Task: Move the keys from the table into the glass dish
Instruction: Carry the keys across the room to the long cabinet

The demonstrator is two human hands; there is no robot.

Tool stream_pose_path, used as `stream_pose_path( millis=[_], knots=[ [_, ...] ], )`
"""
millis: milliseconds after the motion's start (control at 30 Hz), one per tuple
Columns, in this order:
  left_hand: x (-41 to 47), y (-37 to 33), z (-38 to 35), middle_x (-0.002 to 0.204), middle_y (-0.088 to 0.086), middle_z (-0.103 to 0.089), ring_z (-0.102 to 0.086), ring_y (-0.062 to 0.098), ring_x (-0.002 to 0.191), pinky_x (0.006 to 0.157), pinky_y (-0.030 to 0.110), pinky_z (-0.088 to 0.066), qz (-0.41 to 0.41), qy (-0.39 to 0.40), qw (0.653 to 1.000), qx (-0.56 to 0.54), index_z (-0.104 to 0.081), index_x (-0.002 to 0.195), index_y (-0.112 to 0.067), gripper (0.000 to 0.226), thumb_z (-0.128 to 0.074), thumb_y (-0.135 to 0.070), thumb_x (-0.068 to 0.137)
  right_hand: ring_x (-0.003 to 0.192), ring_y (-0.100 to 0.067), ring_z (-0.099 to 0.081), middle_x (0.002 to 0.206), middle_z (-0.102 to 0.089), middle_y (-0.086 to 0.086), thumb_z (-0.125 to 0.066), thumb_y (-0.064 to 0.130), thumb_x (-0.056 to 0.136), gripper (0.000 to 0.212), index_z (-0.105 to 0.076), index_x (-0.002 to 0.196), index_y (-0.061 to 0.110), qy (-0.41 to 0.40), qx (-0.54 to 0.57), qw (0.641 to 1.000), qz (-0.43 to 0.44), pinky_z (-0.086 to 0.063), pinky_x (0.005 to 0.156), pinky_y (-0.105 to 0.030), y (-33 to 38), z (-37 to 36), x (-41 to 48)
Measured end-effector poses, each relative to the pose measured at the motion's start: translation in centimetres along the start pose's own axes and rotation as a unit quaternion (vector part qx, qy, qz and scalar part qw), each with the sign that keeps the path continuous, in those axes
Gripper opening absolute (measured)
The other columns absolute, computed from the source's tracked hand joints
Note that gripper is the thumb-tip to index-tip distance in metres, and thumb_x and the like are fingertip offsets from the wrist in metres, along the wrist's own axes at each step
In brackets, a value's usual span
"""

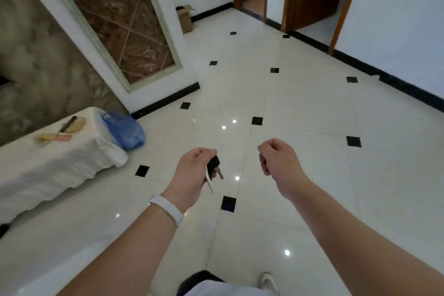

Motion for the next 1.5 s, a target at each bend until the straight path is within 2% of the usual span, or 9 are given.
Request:
stream_pose_path(
  millis=[167, 367, 567, 667, 767, 933, 1200, 1433, 1500],
  knots=[
    [3.4, -1.9, 6.2, 0.058, 0.005, -0.063, -0.053, 0.016, 0.049, 0.050, 0.028, -0.045, -0.013, -0.078, 0.996, -0.030, -0.063, 0.068, -0.010, 0.018, -0.065, -0.020, 0.083, 0.044, -0.013, -0.046, 0.052, -0.054, 0.003, -0.055, 0.018, 0.080, 0.014, -0.055, 0.066, 0.015, 0.079, -0.039, 0.996, 0.025, -0.039, 0.042, -0.023, 2.7, -7.1, 4.4],
    [8.5, -3.0, 13.9, 0.059, 0.004, -0.064, -0.054, 0.014, 0.050, 0.051, 0.029, -0.045, -0.013, -0.133, 0.989, -0.065, -0.064, 0.064, -0.015, 0.016, -0.070, -0.028, 0.071, 0.042, -0.012, -0.045, 0.051, -0.055, 0.004, -0.055, 0.019, 0.078, 0.012, -0.056, 0.066, 0.016, 0.135, -0.086, 0.986, 0.041, -0.036, 0.038, -0.019, 4.6, -16.4, 9.3],
    [16.1, -4.4, 22.2, 0.053, 0.005, -0.061, -0.051, 0.017, 0.046, 0.051, 0.030, -0.040, -0.006, -0.161, 0.982, -0.102, -0.061, 0.062, -0.012, 0.024, -0.065, -0.017, 0.085, 0.046, -0.015, -0.044, 0.053, -0.054, 0.001, -0.055, 0.017, 0.077, 0.008, -0.056, 0.069, 0.013, 0.139, -0.116, 0.983, 0.031, -0.038, 0.044, -0.026, 6.3, -26.5, 15.4],
    [19.7, -6.2, 27.6, 0.051, 0.004, -0.060, -0.050, 0.017, 0.045, 0.050, 0.029, -0.041, -0.006, -0.180, 0.977, -0.114, -0.059, 0.062, -0.010, 0.026, -0.064, -0.015, 0.087, 0.044, -0.015, -0.044, 0.052, -0.054, 0.001, -0.055, 0.015, 0.077, 0.008, -0.056, 0.069, 0.012, 0.154, -0.135, 0.978, 0.029, -0.036, 0.039, -0.021, 7.9, -33.0, 18.1],
    [22.7, -8.1, 33.6, 0.051, 0.001, -0.060, -0.053, 0.014, 0.045, 0.051, 0.030, -0.044, -0.006, -0.195, 0.974, -0.115, -0.061, 0.057, -0.016, 0.029, -0.063, -0.018, 0.086, 0.046, -0.015, -0.044, 0.052, -0.054, 0.002, -0.055, 0.015, 0.077, 0.008, -0.055, 0.069, 0.013, 0.174, -0.141, 0.974, 0.039, -0.036, 0.042, -0.024, 10.0, -40.3, 20.4],
    [25.9, -10.1, 42.7, 0.053, -0.001, -0.063, -0.056, 0.013, 0.048, 0.053, 0.031, -0.047, -0.002, -0.243, 0.960, -0.140, -0.063, 0.067, -0.013, 0.018, -0.066, -0.022, 0.083, 0.043, -0.012, -0.045, 0.052, -0.055, 0.002, -0.056, 0.018, 0.078, 0.011, -0.057, 0.067, 0.016, 0.226, -0.152, 0.960, 0.066, -0.037, 0.039, -0.020, 13.0, -50.9, 22.5],
    [29.4, -11.4, 51.2, 0.054, -0.002, -0.062, -0.056, 0.012, 0.049, 0.052, 0.029, -0.048, 0.001, -0.294, 0.944, -0.150, -0.062, 0.073, -0.012, 0.015, -0.068, -0.021, 0.083, 0.044, -0.011, -0.046, 0.050, -0.055, 0.004, -0.058, 0.017, 0.081, 0.011, -0.060, 0.071, 0.013, 0.270, -0.149, 0.949, 0.069, -0.038, 0.038, -0.021, 14.9, -61.4, 27.6],
    [35.7, -13.6, 56.7, 0.073, 0.011, -0.063, -0.058, 0.021, 0.064, 0.055, 0.029, -0.050, 0.010, -0.343, 0.927, -0.153, -0.067, 0.085, -0.005, 0.014, -0.068, -0.018, 0.083, 0.047, -0.014, -0.047, 0.052, -0.056, 0.000, -0.058, 0.016, 0.082, 0.013, -0.061, 0.077, 0.004, 0.303, -0.163, 0.937, 0.063, -0.039, 0.040, -0.023, 15.0, -70.0, 34.4],
    [37.9, -14.7, 58.4, 0.073, 0.013, -0.063, -0.057, 0.022, 0.063, 0.053, 0.029, -0.048, 0.010, -0.364, 0.919, -0.151, -0.068, 0.086, -0.004, 0.014, -0.068, -0.017, 0.084, 0.048, -0.015, -0.047, 0.055, -0.057, -0.002, -0.058, 0.016, 0.083, 0.014, -0.061, 0.078, 0.003, 0.313, -0.165, 0.933, 0.064, -0.039, 0.040, -0.025, 15.6, -72.6, 36.7]
  ],
)
Point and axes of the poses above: each hand's wrist, its own x-axis towards the middle knuckle, its own z-axis out of the back of the hand, y = z × x, the point moved 10 cm from there along x, towards the middle knuckle
